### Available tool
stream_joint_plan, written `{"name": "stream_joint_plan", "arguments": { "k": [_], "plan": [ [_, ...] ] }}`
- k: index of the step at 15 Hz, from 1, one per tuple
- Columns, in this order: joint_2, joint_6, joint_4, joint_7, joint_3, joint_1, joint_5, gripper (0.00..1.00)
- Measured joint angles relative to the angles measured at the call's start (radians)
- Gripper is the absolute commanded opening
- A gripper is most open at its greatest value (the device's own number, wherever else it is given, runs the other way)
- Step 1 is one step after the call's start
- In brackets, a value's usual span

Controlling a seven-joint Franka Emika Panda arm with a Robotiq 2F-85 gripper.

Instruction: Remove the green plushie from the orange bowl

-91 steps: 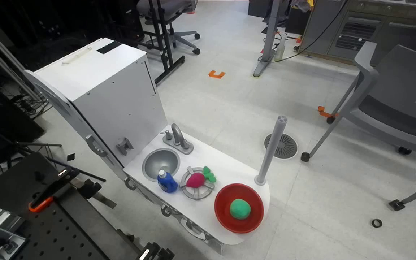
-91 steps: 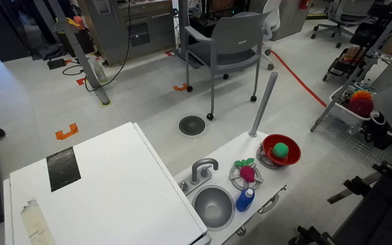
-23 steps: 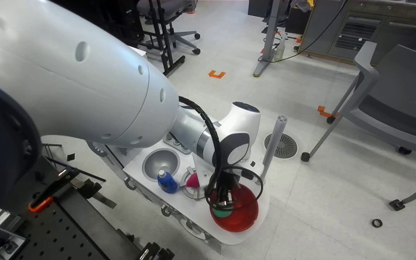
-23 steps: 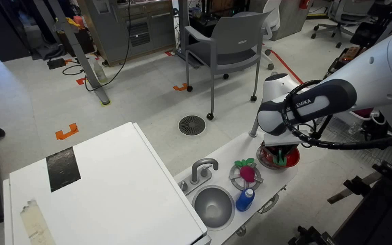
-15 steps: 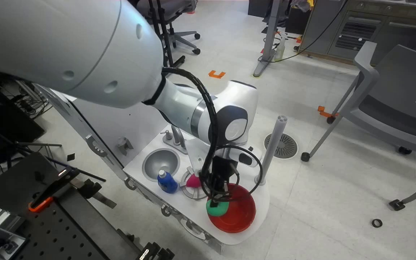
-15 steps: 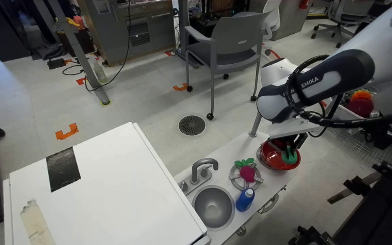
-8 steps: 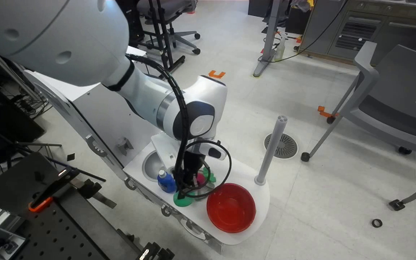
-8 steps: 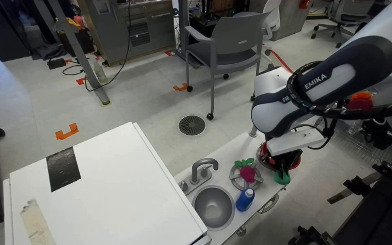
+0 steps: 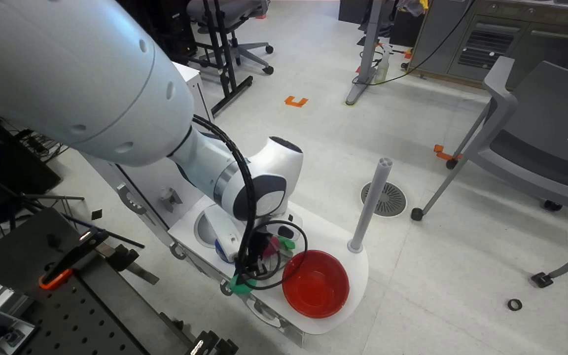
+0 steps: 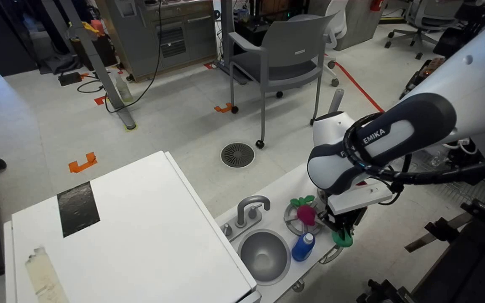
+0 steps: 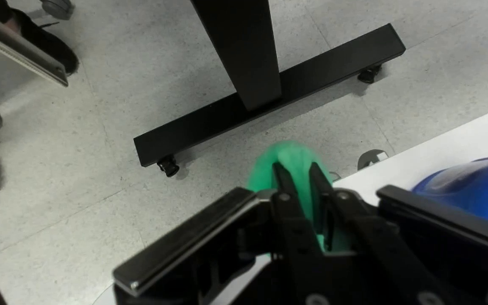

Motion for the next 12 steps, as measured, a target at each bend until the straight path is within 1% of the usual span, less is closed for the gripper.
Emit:
{"name": "stream_joint_plan", "arguments": {
  "k": [7,9,10,11,12],
  "plan": [
    [0.192,-0.009,0.244,0.033,-0.026,-0.008,-0.001,0.03],
    [0.194,-0.012,0.256,0.049,-0.033,-0.006,-0.003,0.03],
    [0.19,-0.012,0.256,0.057,-0.04,-0.003,-0.005,0.13],
    [0.188,-0.011,0.256,0.066,-0.048,0.0,-0.007,0.38],
    [0.186,-0.011,0.256,0.075,-0.057,0.003,-0.009,0.38]
  ]
}}
